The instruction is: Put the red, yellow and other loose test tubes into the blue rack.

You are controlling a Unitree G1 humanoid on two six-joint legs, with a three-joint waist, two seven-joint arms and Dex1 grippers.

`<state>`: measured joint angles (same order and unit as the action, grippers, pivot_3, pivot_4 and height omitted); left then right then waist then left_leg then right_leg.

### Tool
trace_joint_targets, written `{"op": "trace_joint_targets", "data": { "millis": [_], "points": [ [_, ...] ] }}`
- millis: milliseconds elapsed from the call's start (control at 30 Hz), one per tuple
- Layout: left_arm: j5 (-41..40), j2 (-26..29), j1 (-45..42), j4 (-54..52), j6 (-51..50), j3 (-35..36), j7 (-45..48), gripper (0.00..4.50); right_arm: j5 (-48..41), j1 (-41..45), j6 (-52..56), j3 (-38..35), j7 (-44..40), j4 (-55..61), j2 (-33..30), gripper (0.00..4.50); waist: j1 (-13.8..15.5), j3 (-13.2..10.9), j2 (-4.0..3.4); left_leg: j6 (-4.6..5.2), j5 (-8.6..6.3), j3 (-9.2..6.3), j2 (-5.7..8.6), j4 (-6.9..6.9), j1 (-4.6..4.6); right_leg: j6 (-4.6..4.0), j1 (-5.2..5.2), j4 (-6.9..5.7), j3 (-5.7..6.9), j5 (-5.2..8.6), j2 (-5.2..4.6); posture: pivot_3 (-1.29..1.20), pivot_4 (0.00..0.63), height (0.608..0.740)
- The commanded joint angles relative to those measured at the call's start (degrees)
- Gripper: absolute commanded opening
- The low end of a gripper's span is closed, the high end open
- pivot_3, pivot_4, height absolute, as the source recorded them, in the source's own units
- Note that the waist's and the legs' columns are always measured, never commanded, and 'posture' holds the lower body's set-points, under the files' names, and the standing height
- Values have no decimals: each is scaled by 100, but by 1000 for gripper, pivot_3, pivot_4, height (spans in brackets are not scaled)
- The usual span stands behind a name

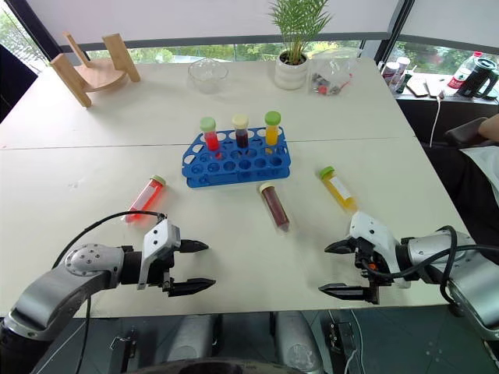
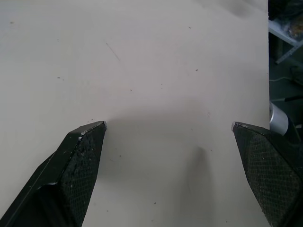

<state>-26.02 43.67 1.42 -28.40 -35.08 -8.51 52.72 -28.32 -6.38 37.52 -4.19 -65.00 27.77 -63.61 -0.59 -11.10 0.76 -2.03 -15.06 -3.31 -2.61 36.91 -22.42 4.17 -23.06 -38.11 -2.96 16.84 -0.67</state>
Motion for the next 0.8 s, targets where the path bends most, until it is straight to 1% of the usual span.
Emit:
{"op": "trace_joint_targets", "data": {
  "millis": [33,167,633,733,800],
  "points": [
    [171,-68,6,41,140,-96,-98,4391,17,67,-30,44,37,59,67,4500,-1,1,-1,0,0,0,0,0,0,0,0,0,0,0,0,0,150,740],
    [-12,-144,-52,-20,-51,-20,-103,4391,-11,63,-26,45,61,60,83,4500,-1,1,-1,0,0,0,0,5,1,0,2,-1,0,-1,0,0,150,740],
    [31,-307,-237,-39,-200,-83,-214,4391,127,175,-122,79,223,-52,225,4500,-5,1,-1,0,0,-1,0,5,1,3,3,-2,1,-2,0,0,150,740],
    [-163,-318,-301,-97,-322,17,-169,4391,231,264,-235,86,297,-102,280,4500,-8,1,-1,0,0,-1,0,5,1,3,3,-2,0,-2,0,0,150,740],
    [-195,-328,-404,-37,-356,38,-169,4391,154,323,-125,17,266,-52,243,4500,-5,1,-1,0,0,-1,0,5,1,3,3,-2,0,-2,1,0,150,740]
  ]
}}
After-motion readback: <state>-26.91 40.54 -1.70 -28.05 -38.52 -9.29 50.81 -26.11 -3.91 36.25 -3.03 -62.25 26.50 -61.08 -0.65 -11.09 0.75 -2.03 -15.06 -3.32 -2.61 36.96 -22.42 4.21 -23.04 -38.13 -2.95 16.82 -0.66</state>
